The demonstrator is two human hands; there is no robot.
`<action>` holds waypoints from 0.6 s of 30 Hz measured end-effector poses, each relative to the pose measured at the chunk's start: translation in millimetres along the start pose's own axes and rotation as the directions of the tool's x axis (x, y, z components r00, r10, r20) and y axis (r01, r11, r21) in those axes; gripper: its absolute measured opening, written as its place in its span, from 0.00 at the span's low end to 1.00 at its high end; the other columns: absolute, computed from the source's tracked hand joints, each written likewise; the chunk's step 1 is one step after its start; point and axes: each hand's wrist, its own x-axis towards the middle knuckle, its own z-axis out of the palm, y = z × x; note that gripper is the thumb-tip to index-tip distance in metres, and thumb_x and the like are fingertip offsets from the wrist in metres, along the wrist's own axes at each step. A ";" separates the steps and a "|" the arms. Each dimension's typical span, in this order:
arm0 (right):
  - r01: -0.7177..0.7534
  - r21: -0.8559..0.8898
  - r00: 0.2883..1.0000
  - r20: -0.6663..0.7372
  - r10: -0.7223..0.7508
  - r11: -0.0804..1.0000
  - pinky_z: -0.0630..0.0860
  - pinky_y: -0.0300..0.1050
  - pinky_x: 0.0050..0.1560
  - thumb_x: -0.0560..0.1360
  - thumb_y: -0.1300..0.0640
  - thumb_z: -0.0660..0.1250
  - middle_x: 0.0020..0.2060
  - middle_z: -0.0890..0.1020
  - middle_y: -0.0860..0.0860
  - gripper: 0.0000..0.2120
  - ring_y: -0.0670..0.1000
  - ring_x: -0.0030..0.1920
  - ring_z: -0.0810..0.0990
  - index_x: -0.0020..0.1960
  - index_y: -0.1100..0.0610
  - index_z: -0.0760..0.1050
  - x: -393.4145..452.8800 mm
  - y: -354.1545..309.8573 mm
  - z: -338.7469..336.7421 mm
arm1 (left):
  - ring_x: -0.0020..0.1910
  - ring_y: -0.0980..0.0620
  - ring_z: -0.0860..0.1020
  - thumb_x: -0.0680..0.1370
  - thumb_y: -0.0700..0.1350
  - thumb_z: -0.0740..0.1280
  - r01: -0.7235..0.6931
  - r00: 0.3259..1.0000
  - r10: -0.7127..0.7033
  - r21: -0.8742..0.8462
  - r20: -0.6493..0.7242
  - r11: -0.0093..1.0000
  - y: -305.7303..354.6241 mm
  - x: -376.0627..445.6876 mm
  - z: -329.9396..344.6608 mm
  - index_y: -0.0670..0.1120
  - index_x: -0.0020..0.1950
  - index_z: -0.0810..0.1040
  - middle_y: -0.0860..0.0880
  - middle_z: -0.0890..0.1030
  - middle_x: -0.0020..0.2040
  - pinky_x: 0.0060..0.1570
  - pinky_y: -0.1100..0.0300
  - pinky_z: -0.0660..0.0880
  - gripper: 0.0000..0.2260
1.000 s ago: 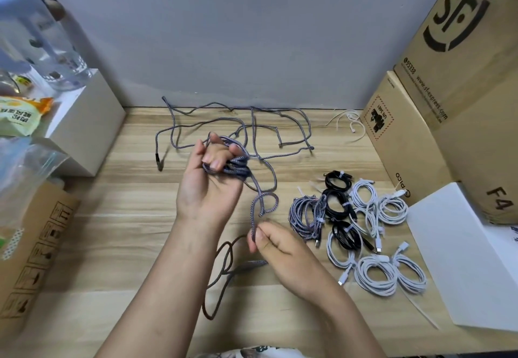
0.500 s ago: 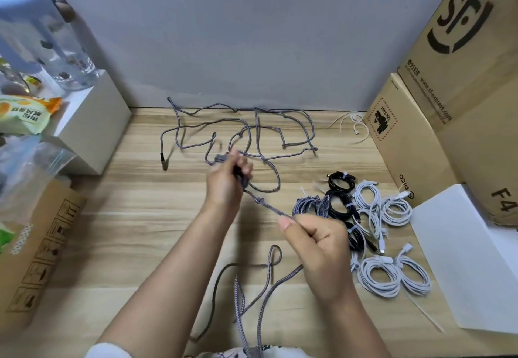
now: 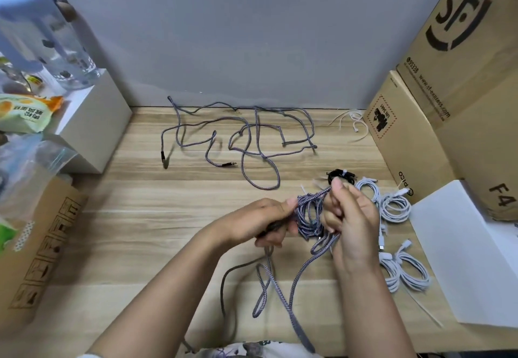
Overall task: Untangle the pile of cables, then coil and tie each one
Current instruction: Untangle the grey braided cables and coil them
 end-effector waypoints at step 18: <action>0.010 -0.496 0.840 0.476 0.262 0.868 0.70 0.35 0.30 0.77 0.64 0.62 0.30 0.75 0.50 0.07 0.43 0.27 0.75 0.41 0.59 0.69 -1.6 37.7 -6.7 | 0.23 0.49 0.62 0.81 0.45 0.59 -0.144 0.903 0.428 -0.967 -0.041 0.209 24.8 -13.4 -16.0 0.33 0.49 0.73 0.47 0.65 0.29 0.50 0.54 0.72 0.14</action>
